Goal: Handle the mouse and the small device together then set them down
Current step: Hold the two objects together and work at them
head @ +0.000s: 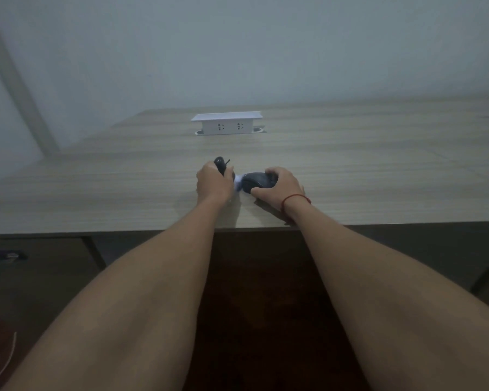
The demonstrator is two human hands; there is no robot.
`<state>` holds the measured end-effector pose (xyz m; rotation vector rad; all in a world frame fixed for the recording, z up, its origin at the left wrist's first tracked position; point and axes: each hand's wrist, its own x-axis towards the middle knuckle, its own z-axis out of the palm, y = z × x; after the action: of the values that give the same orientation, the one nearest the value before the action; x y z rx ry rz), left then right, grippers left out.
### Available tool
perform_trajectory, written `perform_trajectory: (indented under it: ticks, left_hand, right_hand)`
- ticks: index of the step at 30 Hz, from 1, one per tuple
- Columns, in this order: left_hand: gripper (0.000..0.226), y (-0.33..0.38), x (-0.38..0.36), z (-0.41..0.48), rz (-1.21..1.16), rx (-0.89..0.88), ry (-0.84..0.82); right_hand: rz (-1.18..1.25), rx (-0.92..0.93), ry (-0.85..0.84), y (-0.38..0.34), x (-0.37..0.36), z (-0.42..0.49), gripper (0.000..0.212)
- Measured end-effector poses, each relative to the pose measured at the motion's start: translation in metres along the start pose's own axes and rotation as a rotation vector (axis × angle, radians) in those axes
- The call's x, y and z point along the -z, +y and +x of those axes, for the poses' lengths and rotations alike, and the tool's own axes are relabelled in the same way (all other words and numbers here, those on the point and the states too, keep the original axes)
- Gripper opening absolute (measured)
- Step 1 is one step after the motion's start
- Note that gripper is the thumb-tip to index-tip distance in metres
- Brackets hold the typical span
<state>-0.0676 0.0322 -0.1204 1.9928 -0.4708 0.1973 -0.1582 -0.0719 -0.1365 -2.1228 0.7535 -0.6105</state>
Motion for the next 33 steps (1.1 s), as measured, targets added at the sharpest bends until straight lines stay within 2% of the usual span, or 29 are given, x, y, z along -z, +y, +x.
perform_trajectory:
  ticks: [3,7,10,12,15,16,19,24,26,29,33]
  left_hand:
    - [0.031,0.003,-0.001,-0.002,-0.087,-0.080,0.076]
    - [0.037,0.005,-0.005,-0.002,0.060,0.027,-0.018]
    - [0.037,0.008,-0.003,0.003,0.004,-0.053,0.034]
    - [0.036,0.008,-0.006,0.003,-0.016,-0.094,0.003]
    - [0.038,0.006,-0.003,0.004,0.102,-0.006,-0.045]
    - [0.038,0.007,0.000,0.004,0.118,-0.029,-0.024]
    - [0.036,0.009,0.001,0.005,-0.025,-0.092,0.014]
    - [0.043,0.006,0.000,0.011,0.009,0.144,-0.067]
    - [0.042,0.008,0.001,0.010,-0.026,0.111,-0.031]
    - [0.039,0.014,-0.002,0.004,-0.100,0.049,-0.044]
    - [0.042,0.015,0.001,0.007,0.042,0.077,-0.116]
  right_hand:
    - [0.003,0.012,-0.014,0.000,0.000,0.001,0.069]
    - [0.064,0.009,-0.025,0.002,-0.001,0.002,0.067]
    - [0.088,0.002,-0.022,0.002,-0.001,0.004,0.067]
    - [0.085,0.002,-0.036,0.002,-0.001,0.005,0.068]
    - [0.085,0.001,-0.050,0.003,-0.002,0.005,0.069]
    - [0.088,-0.002,-0.049,0.003,-0.001,0.005,0.071]
    - [0.080,-0.002,-0.057,0.003,-0.001,0.006,0.077]
    - [0.122,0.018,-0.086,0.004,0.003,0.007,0.061]
    - [0.142,0.011,-0.125,0.005,0.006,0.008,0.064]
    - [0.063,0.023,-0.169,0.005,0.007,0.011,0.081]
    - [-0.026,0.036,-0.169,0.004,0.008,0.010,0.085]
